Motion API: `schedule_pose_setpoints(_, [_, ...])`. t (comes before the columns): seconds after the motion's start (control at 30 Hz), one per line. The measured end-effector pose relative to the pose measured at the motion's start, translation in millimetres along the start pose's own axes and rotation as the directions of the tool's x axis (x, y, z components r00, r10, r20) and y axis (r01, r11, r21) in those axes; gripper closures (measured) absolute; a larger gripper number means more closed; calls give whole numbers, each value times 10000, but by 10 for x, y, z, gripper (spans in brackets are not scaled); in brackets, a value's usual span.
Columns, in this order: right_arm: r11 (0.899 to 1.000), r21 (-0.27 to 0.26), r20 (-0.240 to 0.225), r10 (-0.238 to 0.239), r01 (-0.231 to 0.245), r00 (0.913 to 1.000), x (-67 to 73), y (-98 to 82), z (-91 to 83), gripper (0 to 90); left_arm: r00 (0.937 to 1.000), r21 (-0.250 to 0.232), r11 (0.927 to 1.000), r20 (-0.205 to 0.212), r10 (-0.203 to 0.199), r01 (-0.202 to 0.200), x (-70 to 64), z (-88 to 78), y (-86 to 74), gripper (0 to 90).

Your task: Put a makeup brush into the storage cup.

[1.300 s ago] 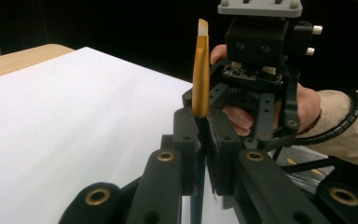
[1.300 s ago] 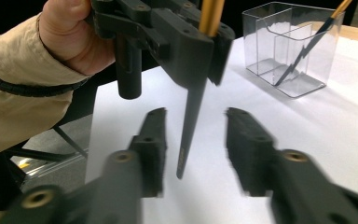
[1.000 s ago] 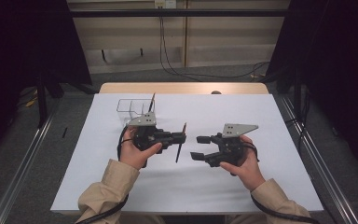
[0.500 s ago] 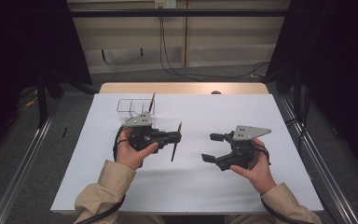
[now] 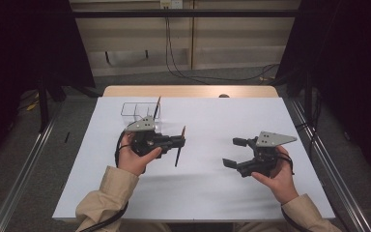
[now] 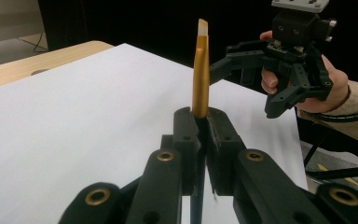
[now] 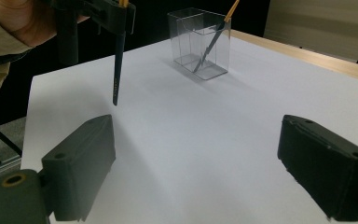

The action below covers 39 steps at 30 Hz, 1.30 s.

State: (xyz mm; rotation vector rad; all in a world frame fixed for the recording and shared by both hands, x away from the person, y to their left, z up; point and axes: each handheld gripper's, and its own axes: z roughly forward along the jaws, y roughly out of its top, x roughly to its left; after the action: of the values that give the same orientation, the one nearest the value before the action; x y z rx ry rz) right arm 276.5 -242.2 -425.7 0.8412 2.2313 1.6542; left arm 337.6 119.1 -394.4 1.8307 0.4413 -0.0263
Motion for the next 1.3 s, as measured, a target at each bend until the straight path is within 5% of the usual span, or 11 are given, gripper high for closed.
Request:
schedule_pose_setpoints(0.63, [9995,134,715,264,-274,9971,-111,-159,-291,68,9991,-160,9998,-416,-123,117,54,-114,-22,837])
schedule_pose_setpoints(1.3, [9987,159,974,474,-492,9941,-168,-266,-490,26,9962,-372,9991,-841,-245,214,114,-297,-25,837])
